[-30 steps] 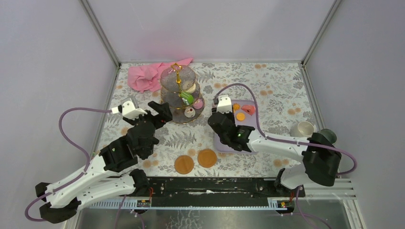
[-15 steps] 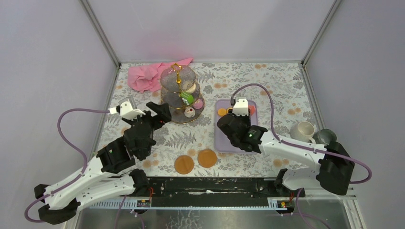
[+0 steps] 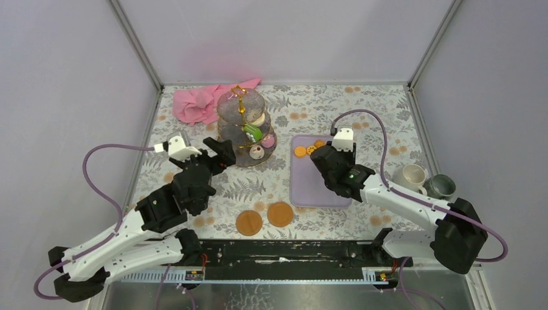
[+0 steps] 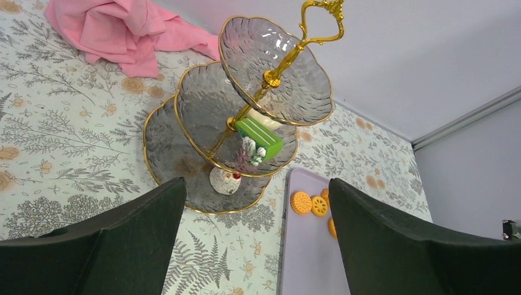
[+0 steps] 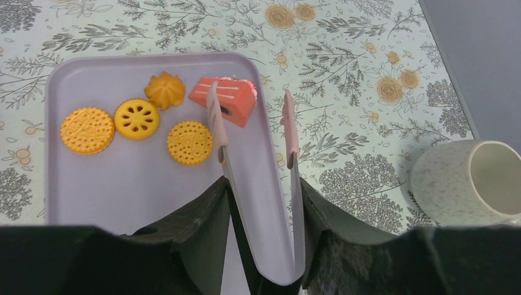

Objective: Serve the afternoon tea
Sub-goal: Pick up the desert from the tray.

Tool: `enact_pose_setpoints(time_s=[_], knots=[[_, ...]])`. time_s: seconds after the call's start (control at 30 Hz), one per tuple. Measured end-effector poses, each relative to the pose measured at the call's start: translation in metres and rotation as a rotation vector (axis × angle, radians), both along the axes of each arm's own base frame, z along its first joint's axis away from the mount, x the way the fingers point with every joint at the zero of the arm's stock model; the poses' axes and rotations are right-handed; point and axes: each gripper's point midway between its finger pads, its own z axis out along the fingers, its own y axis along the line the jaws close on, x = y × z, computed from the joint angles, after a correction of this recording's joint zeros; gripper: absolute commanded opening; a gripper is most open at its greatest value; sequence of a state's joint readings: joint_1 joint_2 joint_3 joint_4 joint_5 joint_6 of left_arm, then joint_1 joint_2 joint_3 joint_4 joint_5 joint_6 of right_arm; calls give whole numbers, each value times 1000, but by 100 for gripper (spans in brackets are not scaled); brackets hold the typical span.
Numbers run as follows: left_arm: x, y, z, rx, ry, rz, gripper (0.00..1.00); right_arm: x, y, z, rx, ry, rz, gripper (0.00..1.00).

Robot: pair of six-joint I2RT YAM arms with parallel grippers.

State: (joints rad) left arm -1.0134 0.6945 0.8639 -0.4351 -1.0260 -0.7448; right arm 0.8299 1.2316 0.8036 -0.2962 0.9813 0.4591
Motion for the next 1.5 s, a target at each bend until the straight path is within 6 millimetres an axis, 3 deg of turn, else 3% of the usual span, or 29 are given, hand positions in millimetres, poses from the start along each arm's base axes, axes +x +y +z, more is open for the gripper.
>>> enact_pose_setpoints(time_s=[0.23, 0.47, 0.7, 1.0, 1.17, 1.33, 1.5], knots=[[3, -7, -3, 8, 7, -13, 92, 14, -8, -5, 29, 10, -16, 47], [5, -11, -7, 40, 17, -17, 92, 30, -11, -25, 26, 58, -24, 47], [6, -12, -8, 45, 18, -18, 93, 40, -11, -42, 36, 95, -21, 47], [7, -13, -7, 45, 15, -18, 93, 43, -8, -48, 56, 109, -11, 42], [7, -13, -7, 44, 14, -17, 93, 43, -5, -50, 73, 112, -11, 32], [7, -13, -6, 41, 13, -18, 93, 43, -4, -54, 83, 118, -17, 13], [6, -12, -5, 39, 11, -18, 93, 42, -4, -55, 87, 122, -19, 0]])
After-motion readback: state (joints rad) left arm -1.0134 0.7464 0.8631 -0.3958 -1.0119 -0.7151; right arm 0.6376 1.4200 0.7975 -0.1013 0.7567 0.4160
